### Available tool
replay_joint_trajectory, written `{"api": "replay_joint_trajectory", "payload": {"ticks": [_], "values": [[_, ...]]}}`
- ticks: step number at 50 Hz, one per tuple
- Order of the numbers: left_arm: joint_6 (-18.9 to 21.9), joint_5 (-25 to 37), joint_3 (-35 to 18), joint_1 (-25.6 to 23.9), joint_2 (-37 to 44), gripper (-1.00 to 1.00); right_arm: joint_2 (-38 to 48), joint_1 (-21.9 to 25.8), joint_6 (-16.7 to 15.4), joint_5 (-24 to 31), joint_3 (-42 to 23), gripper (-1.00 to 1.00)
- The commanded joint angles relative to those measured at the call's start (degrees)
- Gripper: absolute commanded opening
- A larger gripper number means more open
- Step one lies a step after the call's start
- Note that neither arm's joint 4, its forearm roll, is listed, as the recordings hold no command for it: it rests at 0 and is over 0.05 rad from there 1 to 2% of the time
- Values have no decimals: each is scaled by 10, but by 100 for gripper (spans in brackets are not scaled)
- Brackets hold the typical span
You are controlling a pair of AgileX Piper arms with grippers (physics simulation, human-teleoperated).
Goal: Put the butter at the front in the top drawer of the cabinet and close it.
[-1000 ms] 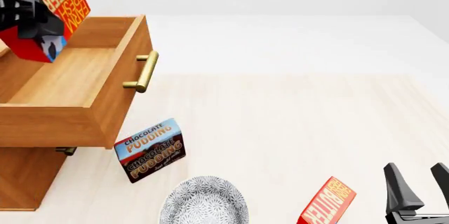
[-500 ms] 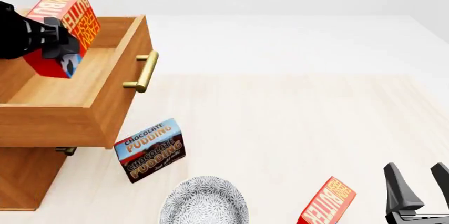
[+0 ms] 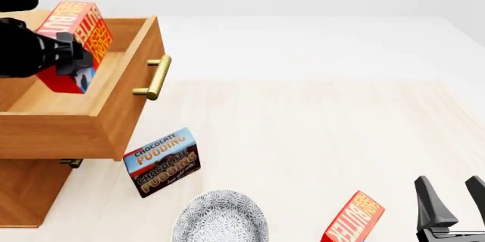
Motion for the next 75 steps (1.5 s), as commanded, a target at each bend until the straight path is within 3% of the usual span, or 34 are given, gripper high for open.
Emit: {"api": "replay_joint_trajectory", "payload": {"ticks": [1,41,55,75], "values": [[6,-13,12,5,-17,-100,-1,0,0,0,1,100],[-19,-49,70,28,-30,-100,-1,0,0,0,1,100],[-18,-55,49,29,-2,-100,-1,0,0,0,1,100],[-24,-77,67,30,16,-100,-1,0,0,0,1,100]]}}
